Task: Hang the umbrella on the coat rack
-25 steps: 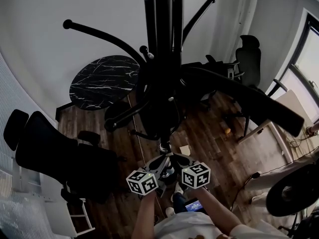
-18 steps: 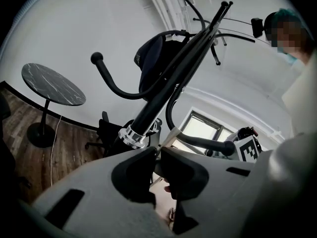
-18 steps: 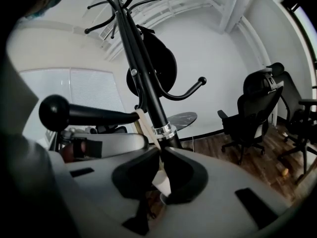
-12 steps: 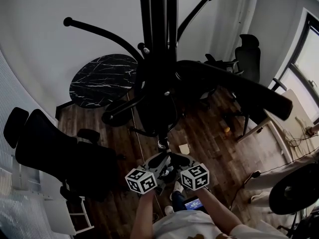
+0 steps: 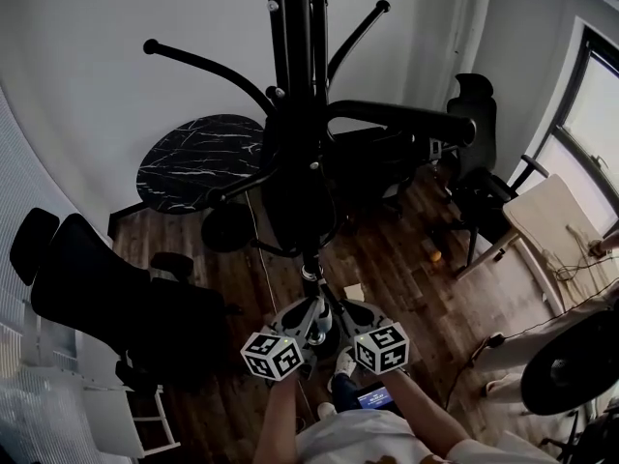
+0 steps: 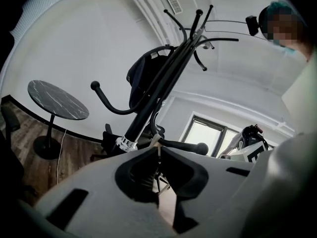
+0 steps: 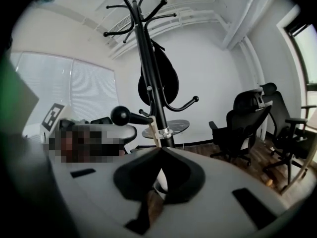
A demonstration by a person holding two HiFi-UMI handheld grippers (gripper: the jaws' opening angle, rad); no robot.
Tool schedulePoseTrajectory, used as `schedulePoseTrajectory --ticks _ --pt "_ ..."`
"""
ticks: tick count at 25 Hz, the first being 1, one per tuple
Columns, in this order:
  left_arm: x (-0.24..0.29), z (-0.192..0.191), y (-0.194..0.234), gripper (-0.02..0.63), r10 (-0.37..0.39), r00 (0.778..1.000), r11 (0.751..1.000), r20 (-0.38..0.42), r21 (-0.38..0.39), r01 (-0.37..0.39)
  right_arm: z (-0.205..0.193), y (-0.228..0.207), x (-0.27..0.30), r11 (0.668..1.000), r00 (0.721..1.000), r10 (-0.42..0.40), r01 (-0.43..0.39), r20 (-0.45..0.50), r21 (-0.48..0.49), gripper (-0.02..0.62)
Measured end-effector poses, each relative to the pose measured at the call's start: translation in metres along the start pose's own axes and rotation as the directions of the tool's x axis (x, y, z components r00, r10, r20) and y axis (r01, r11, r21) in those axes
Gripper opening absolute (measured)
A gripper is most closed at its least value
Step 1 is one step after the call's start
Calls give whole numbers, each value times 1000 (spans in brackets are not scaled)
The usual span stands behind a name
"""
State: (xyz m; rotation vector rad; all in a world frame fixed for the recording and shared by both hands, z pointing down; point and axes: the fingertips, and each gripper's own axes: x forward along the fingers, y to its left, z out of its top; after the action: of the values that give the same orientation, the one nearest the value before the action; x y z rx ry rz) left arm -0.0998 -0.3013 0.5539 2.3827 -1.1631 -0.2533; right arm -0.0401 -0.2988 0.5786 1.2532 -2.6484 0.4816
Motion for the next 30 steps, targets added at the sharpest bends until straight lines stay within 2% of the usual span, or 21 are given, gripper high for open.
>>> schedulePoseTrajectory --ticks 9,16,23,30 --pt "-33 3 -19 20 93 995 993 38 70 -95 4 15 -46 999 998 -33 34 51 -11 12" --pt "-55 17 -37 20 162 984 974 76 148 -171 20 21 -76 999 994 -31 33 103 -15 12" --pt "-77 5 -58 20 217 972 963 94 142 -228 15 33 -102 1000 994 19 -16 106 -20 12" --pt "-102 -23 -98 20 312 946 934 85 156 -322 1 51 -155 996 991 87 -83 102 -42 12"
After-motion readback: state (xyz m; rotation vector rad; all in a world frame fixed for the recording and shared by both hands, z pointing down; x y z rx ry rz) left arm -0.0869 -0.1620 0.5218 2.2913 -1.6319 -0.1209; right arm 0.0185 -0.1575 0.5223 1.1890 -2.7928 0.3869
